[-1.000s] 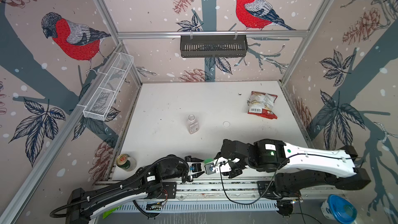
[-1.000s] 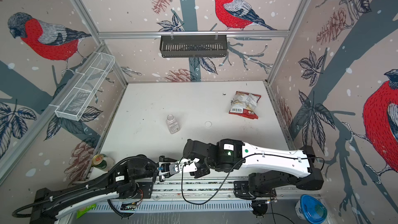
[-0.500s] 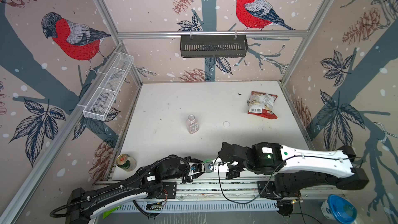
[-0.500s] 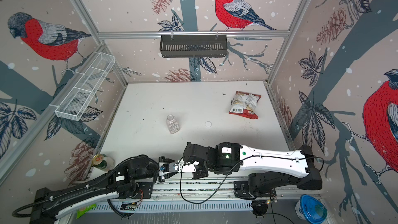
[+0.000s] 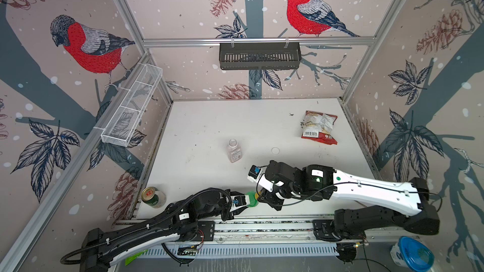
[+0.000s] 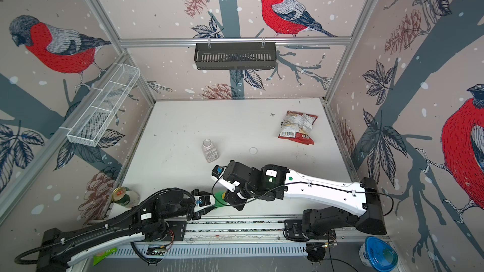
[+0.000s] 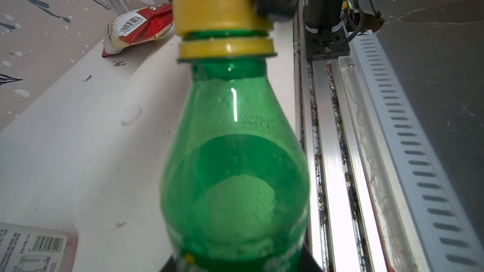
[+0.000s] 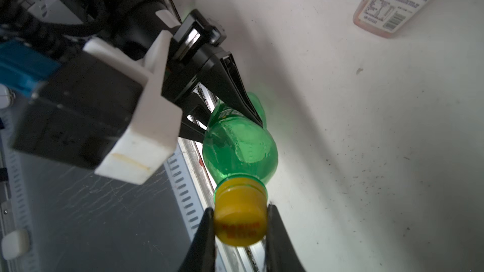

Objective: Screw on the bottle caps
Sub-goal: Screw the bottle cap onto the plastic bottle.

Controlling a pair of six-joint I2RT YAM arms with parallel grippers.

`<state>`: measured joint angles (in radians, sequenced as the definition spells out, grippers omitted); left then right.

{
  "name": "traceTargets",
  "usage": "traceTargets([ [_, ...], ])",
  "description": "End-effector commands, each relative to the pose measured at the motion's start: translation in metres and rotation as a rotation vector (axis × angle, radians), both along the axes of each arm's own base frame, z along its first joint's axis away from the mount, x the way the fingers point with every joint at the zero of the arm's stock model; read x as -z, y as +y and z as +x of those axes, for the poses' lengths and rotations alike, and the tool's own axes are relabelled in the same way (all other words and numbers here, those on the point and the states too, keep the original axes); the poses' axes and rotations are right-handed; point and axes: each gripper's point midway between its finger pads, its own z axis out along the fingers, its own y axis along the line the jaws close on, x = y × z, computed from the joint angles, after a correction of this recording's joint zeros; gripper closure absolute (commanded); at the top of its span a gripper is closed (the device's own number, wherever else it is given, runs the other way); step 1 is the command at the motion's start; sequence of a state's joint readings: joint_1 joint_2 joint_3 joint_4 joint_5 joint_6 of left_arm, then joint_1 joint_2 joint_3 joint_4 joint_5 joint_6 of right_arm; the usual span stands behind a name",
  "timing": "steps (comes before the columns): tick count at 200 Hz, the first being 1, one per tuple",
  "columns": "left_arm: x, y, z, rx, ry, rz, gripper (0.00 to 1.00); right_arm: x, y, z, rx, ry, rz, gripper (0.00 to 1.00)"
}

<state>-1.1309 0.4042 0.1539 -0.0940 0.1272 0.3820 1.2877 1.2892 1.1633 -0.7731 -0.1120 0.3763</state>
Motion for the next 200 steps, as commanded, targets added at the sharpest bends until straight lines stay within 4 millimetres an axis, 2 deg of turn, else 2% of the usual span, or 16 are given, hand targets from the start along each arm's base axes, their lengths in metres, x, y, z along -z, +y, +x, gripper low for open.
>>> traceTargets([
  [1,-0.039,-0.015,-0.007,0.086,-0.096,-0.14,0.94,-0.015,0.028,0.014,0.214,0.117,0.104,1.0],
  [15,-0.039,-0.016,-0.007,0.087,-0.098,-0.141,0.94,-0.006,0.023,0.019,0.312,0.171,0.037,1.0],
  [44,-0.039,-0.016,-0.006,0.086,-0.103,-0.138,0.94,0.022,0.015,0.019,0.459,0.417,-0.098,1.0],
  [78,-0.039,-0.015,-0.006,0.084,-0.106,-0.139,0.94,0.019,0.023,0.015,0.498,0.497,-0.071,1.0],
  [103,-0.04,-0.015,-0.005,0.082,-0.11,-0.141,0.94,0.02,0.022,0.018,0.521,0.522,-0.057,0.98],
  [119,-0.041,-0.015,-0.006,0.082,-0.11,-0.143,0.94,0.018,0.024,0.019,0.521,0.54,-0.032,0.91],
  [140,-0.04,-0.015,-0.006,0.084,-0.108,-0.14,0.94,0.006,0.021,0.025,0.493,0.471,-0.005,0.71],
  [154,-0.04,-0.015,-0.006,0.084,-0.109,-0.142,0.94,-0.007,0.011,0.035,0.472,0.359,0.004,0.55],
  [167,-0.04,-0.015,-0.006,0.085,-0.109,-0.143,0.94,-0.02,-0.002,0.046,0.433,0.229,0.014,0.47],
  [176,-0.04,-0.015,-0.006,0.086,-0.109,-0.143,0.94,-0.029,-0.011,0.05,0.39,0.137,0.024,0.37],
  [195,-0.04,-0.015,-0.006,0.087,-0.106,-0.142,0.94,-0.045,-0.022,0.051,0.257,0.0,0.044,0.29],
  [200,-0.04,-0.015,-0.006,0.087,-0.106,-0.142,0.94,-0.055,-0.027,0.051,0.229,-0.046,0.064,0.29],
])
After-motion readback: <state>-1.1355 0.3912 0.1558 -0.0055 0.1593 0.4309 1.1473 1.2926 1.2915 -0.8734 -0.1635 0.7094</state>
